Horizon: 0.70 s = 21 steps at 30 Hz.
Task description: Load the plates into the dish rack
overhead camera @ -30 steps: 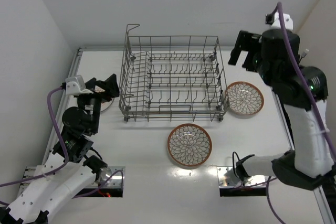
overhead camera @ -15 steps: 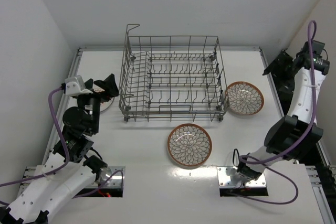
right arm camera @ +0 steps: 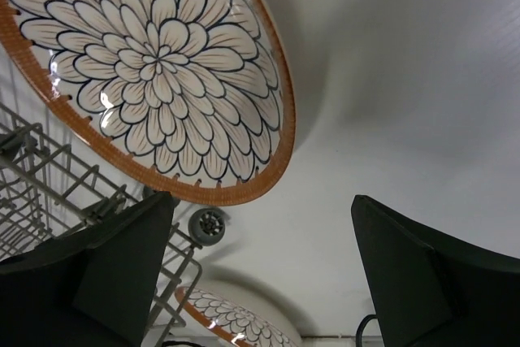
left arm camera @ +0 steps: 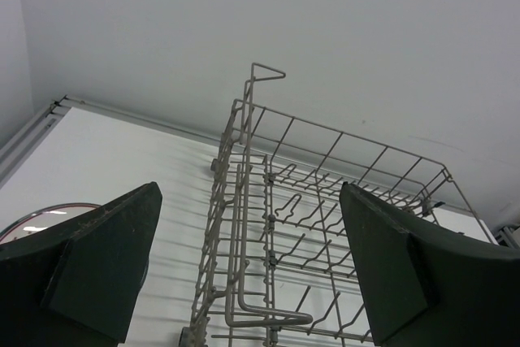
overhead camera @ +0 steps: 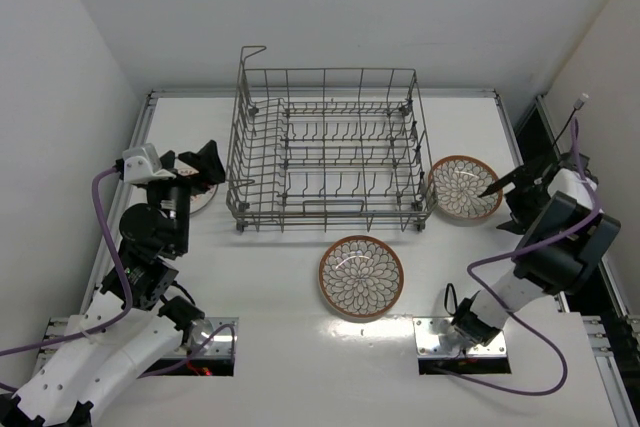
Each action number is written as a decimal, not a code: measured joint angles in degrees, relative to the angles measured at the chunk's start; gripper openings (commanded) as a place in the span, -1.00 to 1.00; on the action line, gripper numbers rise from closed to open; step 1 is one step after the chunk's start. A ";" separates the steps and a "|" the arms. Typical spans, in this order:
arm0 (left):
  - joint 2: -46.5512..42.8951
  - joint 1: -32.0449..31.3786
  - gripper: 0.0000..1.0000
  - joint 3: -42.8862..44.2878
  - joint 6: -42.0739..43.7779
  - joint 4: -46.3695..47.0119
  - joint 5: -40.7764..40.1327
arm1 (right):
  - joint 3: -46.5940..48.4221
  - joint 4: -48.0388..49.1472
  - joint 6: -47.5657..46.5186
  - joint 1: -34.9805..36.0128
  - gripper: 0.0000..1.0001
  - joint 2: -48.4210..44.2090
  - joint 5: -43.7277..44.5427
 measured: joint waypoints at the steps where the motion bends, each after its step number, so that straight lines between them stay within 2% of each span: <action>1: 0.00 0.00 0.81 0.00 0.00 0.00 -0.20 | -0.26 0.42 -0.02 0.02 0.76 0.79 0.11; 6: 0.00 0.00 0.81 0.00 0.00 0.00 -0.76 | 0.24 2.47 -0.98 0.11 0.70 2.21 2.75; 11: 0.00 0.00 0.81 -0.09 0.00 0.00 -0.85 | 2.03 3.48 -2.97 0.17 0.51 7.37 4.00; 16: 0.00 0.00 0.81 -0.46 0.00 0.09 -0.92 | 2.38 3.78 -4.07 0.59 0.43 11.58 4.46; 21: 0.15 0.00 0.81 -0.46 0.00 0.15 -1.05 | 4.55 3.76 -4.52 1.42 0.19 14.53 4.55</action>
